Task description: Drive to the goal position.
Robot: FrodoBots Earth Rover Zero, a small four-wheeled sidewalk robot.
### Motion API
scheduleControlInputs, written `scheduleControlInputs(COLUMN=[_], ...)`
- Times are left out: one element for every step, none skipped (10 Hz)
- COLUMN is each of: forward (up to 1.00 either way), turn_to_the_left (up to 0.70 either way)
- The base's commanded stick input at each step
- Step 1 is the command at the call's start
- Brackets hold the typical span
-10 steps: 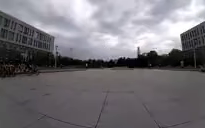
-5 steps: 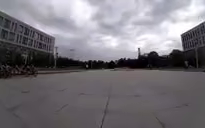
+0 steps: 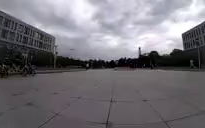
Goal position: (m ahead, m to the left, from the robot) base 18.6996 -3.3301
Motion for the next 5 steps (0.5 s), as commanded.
scheduleControlInputs(forward=[0.7,0.7,0.7,0.7,0.7], turn_to_the_left=[0.0,0.0,0.0,0.0,0.0])
